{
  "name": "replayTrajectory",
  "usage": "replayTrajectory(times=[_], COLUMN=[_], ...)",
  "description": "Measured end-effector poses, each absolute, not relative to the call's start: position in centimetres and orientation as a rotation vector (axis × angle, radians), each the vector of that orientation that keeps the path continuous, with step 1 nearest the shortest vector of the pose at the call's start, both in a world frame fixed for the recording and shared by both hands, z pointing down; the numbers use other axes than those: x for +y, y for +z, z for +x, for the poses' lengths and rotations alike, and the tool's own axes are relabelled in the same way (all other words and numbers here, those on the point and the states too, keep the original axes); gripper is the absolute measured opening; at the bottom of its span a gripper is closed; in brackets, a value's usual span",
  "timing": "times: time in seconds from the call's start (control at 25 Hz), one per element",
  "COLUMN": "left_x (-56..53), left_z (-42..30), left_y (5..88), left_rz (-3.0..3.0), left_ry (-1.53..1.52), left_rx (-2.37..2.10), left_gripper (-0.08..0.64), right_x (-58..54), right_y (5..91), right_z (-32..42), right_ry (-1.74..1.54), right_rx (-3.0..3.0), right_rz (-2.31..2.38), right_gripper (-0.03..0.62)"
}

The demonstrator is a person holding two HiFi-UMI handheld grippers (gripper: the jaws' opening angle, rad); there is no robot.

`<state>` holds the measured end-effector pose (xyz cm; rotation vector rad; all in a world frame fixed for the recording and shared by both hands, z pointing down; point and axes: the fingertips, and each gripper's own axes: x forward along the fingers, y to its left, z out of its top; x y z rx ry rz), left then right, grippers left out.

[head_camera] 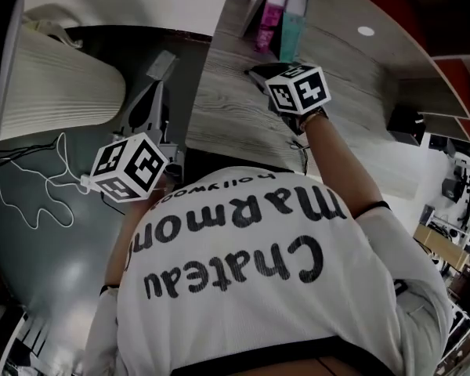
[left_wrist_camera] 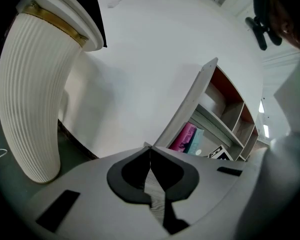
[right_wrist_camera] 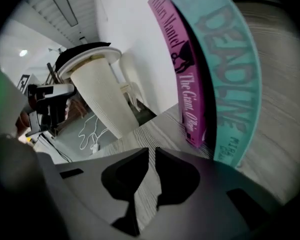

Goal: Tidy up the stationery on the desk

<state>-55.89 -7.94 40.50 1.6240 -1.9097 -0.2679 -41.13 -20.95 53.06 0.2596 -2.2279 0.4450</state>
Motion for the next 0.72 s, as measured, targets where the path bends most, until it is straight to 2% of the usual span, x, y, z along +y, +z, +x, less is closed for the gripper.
replayTrajectory(times=[0.04,0.2,0.36,0.56,0.72], left_x=[-7.9,-7.9,-7.7,-7.0,-6.3], left_z=[-56.0,-56.2,-56.6,-56.9,-57.5], left_y=[40.4,40.1,40.2,41.0,41.3], left_rz=[1.620,1.616,1.601,1.572,1.552], left_ry=[-0.270,-0.276,-0.277,-0.268,-0.263], left_rx=[-1.914,-1.923,-1.932,-1.934,-1.945], left_gripper=[0.015,0.015,0.015,0.015,0.015], right_x=[-20.9,-20.7,-20.4,-20.2,-20.8], right_y=[53.3,54.8,56.3,57.4,57.5], right_z=[-41.4,-42.0,-42.2,-42.0,-42.4], right_ry=[0.405,0.261,0.094,-0.109,-0.128], right_rx=[-2.205,-2.109,-2.023,-1.914,-1.887], right_rz=[0.221,0.094,-0.007,-0.071,-0.092], right_gripper=[0.073,0.081,0.143,0.129,0.117])
